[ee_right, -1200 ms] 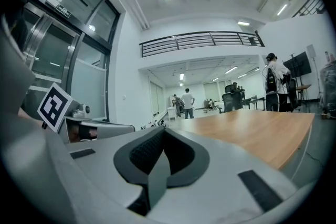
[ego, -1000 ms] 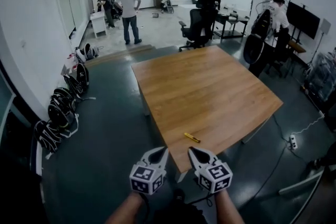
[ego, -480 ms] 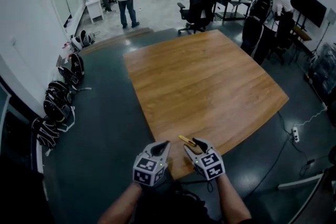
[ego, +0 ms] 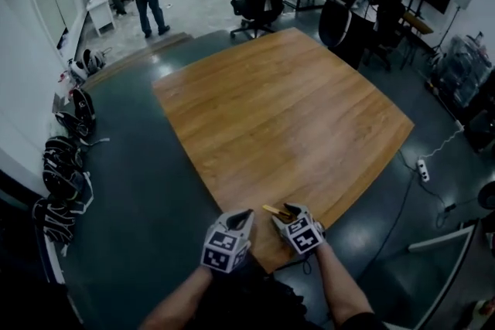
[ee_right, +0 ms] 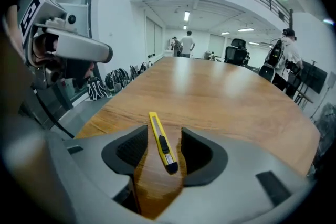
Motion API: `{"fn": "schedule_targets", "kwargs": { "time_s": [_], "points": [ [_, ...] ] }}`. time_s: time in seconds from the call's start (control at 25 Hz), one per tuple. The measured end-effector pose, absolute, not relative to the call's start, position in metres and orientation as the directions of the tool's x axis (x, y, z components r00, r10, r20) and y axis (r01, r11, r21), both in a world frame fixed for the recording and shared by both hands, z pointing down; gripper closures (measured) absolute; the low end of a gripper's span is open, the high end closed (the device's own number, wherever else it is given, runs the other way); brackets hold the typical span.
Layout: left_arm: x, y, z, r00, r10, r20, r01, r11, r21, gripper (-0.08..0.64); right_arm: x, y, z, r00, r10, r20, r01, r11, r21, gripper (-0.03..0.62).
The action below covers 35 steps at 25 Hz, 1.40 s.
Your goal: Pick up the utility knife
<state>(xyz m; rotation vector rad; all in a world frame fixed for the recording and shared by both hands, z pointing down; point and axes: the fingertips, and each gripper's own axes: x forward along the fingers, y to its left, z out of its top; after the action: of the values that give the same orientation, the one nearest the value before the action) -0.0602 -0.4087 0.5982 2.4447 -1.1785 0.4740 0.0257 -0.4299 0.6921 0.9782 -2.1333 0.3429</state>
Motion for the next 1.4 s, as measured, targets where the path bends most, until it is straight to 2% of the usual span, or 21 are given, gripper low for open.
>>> {"fn": "schedule_targets", "kwargs": {
  "time_s": [0.32, 0.48, 0.56, 0.8, 1.0, 1.2, 1.4],
  "points": [
    [-0.061, -0.424, 0.603, 0.679, -0.575, 0.457, -0.711, -0.671, 0.213, 0.554, 0.026, -0.424, 0.701, -0.370, -0.522, 0.768, -0.788, 0.615, 0.039, 0.402],
    [-0.057, -0.425, 0.600, 0.709, -0.546, 0.447, -0.679, -0.699, 0.224, 0.554, 0.027, -0.417, 0.701, -0.314, -0.535, 0.784, -0.807, 0.586, 0.077, 0.452],
    [-0.055, -0.425, 0.600, 0.718, -0.535, 0.444, -0.668, -0.708, 0.228, 0.554, 0.029, -0.415, 0.702, -0.278, -0.546, 0.791, -0.813, 0.571, 0.109, 0.518],
    [-0.045, -0.431, 0.595, 0.739, -0.520, 0.429, -0.645, -0.731, 0.223, 0.554, 0.032, -0.412, 0.697, -0.262, -0.565, 0.783, -0.849, 0.520, 0.091, 0.518],
    [-0.035, -0.435, 0.579, 0.757, -0.517, 0.400, -0.627, -0.748, 0.218, 0.554, 0.041, -0.416, 0.658, -0.289, -0.674, 0.681, -0.911, 0.411, 0.020, 0.520],
    [-0.020, -0.447, 0.549, 0.779, -0.534, 0.329, -0.609, -0.769, 0.195, 0.554, 0.058, -0.427, 0.588, -0.291, -0.810, 0.509, -0.946, 0.324, -0.025, 0.520],
    [0.003, -0.456, 0.506, 0.808, -0.525, 0.267, -0.576, -0.799, 0.171, 0.554, 0.076, -0.429, 0.514, -0.281, -0.890, 0.359, -0.958, 0.280, -0.056, 0.520]
  ]
}}
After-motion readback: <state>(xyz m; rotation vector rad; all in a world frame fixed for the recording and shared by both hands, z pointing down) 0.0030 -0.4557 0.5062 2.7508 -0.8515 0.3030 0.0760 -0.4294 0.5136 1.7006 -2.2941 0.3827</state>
